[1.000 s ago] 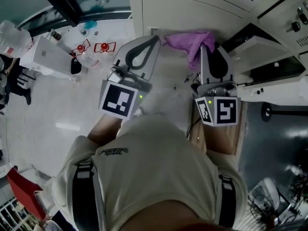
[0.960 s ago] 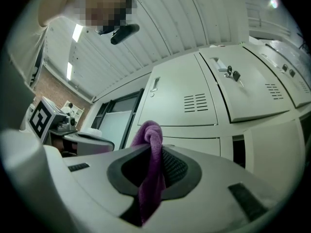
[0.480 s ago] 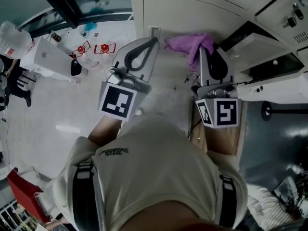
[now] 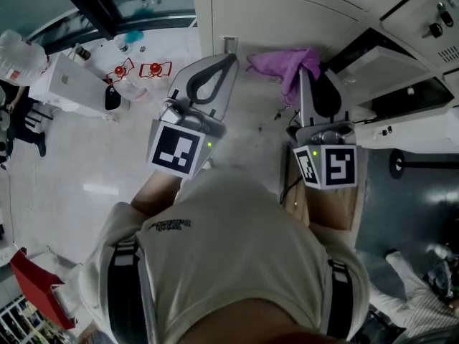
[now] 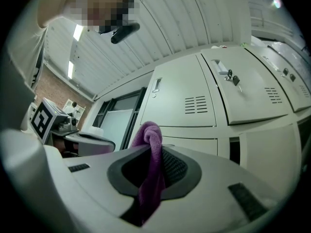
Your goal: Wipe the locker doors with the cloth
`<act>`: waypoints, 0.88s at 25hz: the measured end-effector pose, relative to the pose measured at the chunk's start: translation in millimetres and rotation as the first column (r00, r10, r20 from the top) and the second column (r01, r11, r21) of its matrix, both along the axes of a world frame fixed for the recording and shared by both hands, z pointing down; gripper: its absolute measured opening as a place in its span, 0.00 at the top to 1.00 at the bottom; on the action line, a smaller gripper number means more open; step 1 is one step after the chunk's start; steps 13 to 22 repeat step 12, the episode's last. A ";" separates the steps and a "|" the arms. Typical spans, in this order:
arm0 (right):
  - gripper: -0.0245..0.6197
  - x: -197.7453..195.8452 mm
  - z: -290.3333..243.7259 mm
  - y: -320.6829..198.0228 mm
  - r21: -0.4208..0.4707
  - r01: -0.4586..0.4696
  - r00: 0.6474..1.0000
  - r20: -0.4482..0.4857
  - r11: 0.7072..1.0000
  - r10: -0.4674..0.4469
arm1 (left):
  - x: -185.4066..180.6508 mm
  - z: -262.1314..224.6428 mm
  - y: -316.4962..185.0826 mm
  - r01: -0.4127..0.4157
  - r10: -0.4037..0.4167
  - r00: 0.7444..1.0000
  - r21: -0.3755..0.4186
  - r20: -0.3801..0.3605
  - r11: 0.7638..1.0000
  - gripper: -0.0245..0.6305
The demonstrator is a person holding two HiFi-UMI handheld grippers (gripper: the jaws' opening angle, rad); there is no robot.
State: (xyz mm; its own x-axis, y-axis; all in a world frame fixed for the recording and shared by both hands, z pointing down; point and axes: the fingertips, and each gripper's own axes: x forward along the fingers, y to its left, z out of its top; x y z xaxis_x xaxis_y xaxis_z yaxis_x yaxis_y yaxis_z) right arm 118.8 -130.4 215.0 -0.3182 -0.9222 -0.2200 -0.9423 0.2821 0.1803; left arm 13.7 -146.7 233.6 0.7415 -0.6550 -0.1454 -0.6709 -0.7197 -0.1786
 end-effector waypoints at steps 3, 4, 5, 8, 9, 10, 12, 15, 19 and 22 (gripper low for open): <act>0.90 0.8 1.3 -0.7 -0.001 0.007 1.000 -0.002 1.000 -0.007 | 1.9 0.8 -0.3 0.001 -0.001 1.000 -0.001 0.003 1.000 0.96; 0.90 0.7 1.5 -0.8 -0.002 0.008 1.000 -0.002 1.000 -0.008 | 2.2 1.0 -0.3 0.002 -0.002 1.000 -0.002 0.003 1.000 0.96; 0.89 0.5 1.4 -0.6 -0.002 0.010 1.000 -0.001 1.000 -0.010 | 2.4 1.2 -0.2 0.002 -0.002 1.000 -0.003 0.004 1.000 0.96; 0.90 -0.5 0.2 0.2 -0.001 0.011 1.000 0.000 1.000 -0.011 | 2.8 1.4 0.8 -0.002 0.002 1.000 -0.006 0.006 1.000 0.96; 0.90 -0.7 0.0 0.5 -0.002 0.011 1.000 -0.002 1.000 -0.011 | 3.1 1.1 1.4 -0.003 0.003 1.000 -0.006 0.006 1.000 0.96; 0.90 -0.8 -0.2 0.7 -0.002 0.011 1.000 -0.003 1.000 -0.011 | 3.4 0.6 2.0 -0.005 0.005 1.000 -0.005 0.006 1.000 0.96; 0.89 -0.9 -0.8 1.2 -0.003 0.010 1.000 -0.004 1.000 -0.010 | 4.1 -0.2 3.4 -0.009 0.009 1.000 -0.004 0.007 1.000 0.96; 0.89 -0.9 -0.8 1.2 -0.003 0.010 1.000 -0.004 1.000 -0.010 | 4.1 -0.2 3.4 -0.009 0.009 1.000 -0.004 0.007 1.000 0.96; 0.89 -0.9 -0.8 1.2 -0.003 0.010 1.000 -0.004 1.000 -0.010 | 4.1 -0.2 3.4 -0.009 0.009 1.000 -0.004 0.007 1.000 0.96; 0.89 -0.9 -0.8 1.2 -0.003 0.010 1.000 -0.004 1.000 -0.010 | 4.1 -0.2 3.4 -0.009 0.009 1.000 -0.004 0.007 1.000 0.96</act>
